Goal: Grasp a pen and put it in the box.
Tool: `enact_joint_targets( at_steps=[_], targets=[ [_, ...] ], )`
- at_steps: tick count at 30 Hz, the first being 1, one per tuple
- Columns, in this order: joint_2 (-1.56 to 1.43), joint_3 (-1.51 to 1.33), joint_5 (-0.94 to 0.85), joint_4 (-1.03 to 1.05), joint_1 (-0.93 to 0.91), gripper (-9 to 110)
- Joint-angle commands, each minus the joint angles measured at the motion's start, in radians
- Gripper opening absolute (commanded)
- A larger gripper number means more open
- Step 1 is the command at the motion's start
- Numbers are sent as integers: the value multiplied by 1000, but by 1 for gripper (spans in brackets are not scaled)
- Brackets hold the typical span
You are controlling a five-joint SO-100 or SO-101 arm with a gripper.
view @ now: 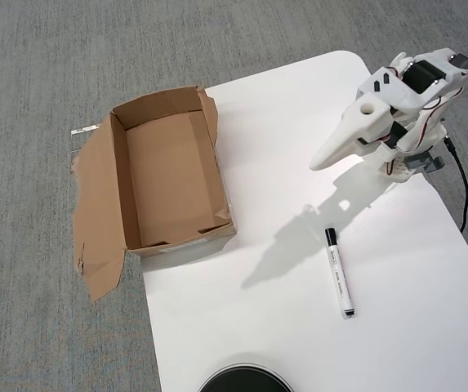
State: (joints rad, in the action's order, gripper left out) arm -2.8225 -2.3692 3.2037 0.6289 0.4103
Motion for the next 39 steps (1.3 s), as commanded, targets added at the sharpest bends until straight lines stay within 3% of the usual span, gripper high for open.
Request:
enact_joint_targets(
  at_steps=[1,5,9,21,25,39],
  targets=[
    [21,25,262,-11,64,1],
    [40,8,504,28,151,1],
    [26,-22,622,121,185,1],
    [35,-30,599,207,176,1],
    [26,-79,390,207,182,1],
    [3,-90,-861,202,41,1]
  ],
)
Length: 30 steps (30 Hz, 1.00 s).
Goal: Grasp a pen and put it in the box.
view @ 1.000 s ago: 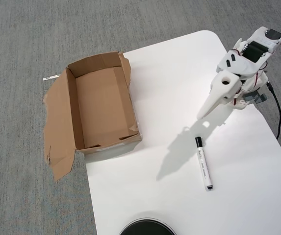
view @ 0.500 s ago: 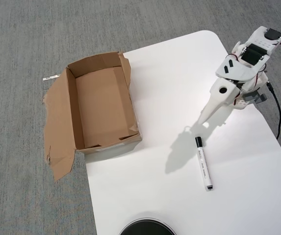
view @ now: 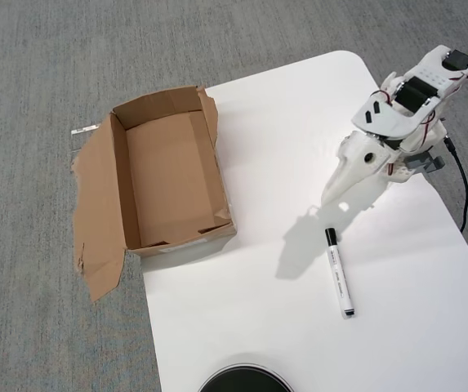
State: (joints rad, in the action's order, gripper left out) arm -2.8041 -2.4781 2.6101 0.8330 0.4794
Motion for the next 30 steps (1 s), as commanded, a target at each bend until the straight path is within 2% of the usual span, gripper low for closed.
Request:
enact_joint_targets(
  at_steps=[1,9,17,22,30],
  targets=[
    [-23,19,-344,-2,-30,1],
    [-81,19,-947,2,-30,1],
    [2,2,-1473,3,61,1],
    [175,10,-1604,3,122,1],
    [348,2,-1607,3,217,1]
  ],
)
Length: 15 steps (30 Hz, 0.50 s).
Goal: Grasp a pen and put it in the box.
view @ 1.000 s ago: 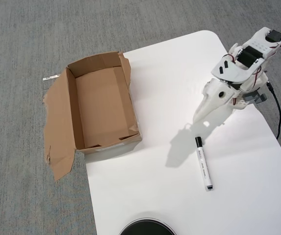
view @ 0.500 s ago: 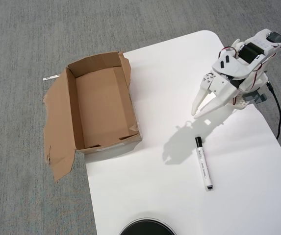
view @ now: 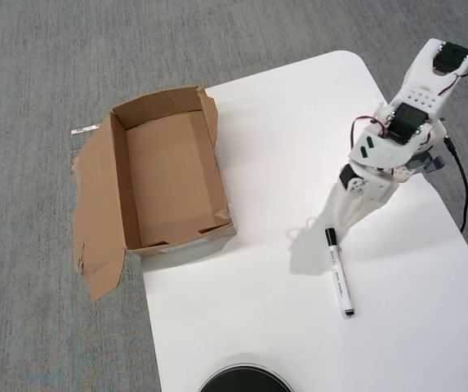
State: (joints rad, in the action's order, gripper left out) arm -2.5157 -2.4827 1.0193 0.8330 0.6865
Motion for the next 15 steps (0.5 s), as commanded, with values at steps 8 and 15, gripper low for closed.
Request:
enact_joint_targets(
  at_steps=[8,15],
  targets=[
    [144,8,-16,3,12,10],
    [144,7,-16,5,13,23]
  ],
)
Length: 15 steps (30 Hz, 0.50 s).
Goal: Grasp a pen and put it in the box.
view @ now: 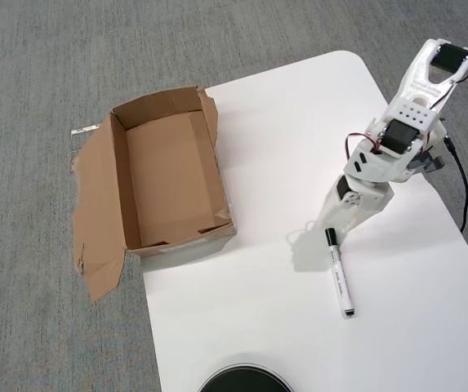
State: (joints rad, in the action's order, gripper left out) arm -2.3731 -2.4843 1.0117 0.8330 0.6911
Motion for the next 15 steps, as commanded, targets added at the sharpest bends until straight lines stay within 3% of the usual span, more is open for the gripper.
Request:
enact_joint_targets(
  at_steps=[1,6,15],
  targets=[
    [2,8,-8,5,8,24],
    [3,8,7,35,76,24],
    [3,27,-1,270,150,24]
  ],
)
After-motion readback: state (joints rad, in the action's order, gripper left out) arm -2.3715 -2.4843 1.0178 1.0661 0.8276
